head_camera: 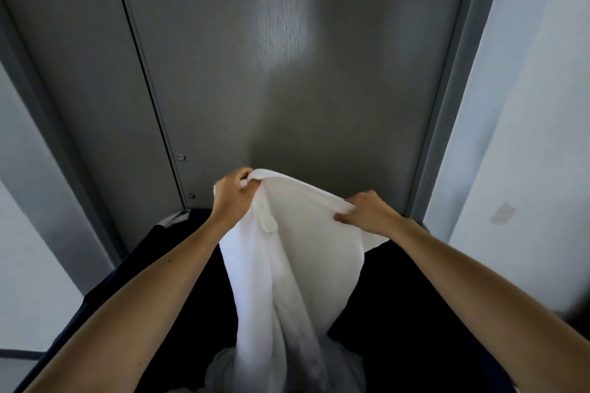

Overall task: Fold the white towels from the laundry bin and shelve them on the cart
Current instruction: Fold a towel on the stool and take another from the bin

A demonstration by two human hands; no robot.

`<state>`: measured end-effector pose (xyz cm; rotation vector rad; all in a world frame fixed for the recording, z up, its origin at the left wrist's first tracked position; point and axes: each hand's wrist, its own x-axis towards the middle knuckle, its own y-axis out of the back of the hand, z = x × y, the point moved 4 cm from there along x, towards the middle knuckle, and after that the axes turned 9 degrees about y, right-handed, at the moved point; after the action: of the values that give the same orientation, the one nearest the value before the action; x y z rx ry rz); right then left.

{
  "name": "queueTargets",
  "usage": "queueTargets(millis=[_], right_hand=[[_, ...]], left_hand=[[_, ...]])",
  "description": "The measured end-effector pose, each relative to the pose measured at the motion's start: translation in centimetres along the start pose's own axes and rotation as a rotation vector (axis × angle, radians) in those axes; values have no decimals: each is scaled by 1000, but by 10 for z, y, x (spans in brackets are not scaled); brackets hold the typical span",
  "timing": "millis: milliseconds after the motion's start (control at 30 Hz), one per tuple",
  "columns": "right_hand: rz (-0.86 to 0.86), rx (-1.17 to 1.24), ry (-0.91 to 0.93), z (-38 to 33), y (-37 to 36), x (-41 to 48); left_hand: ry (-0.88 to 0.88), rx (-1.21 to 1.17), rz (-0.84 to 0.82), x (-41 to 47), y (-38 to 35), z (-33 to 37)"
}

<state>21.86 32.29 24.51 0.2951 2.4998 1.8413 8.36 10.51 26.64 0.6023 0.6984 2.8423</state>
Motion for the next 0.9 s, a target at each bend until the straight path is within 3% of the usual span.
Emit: queueTargets(millis=[167,600,900], right_hand=[[-79,-142,-7,9,-11,4],[-54,-139,-49,35,-13,5],[43,131,-120,8,-23,1]], left_hand=[[65,87,10,4,-2,-29],[218,71,68,16,14,-66],[462,81,-108,9,3,-88]])
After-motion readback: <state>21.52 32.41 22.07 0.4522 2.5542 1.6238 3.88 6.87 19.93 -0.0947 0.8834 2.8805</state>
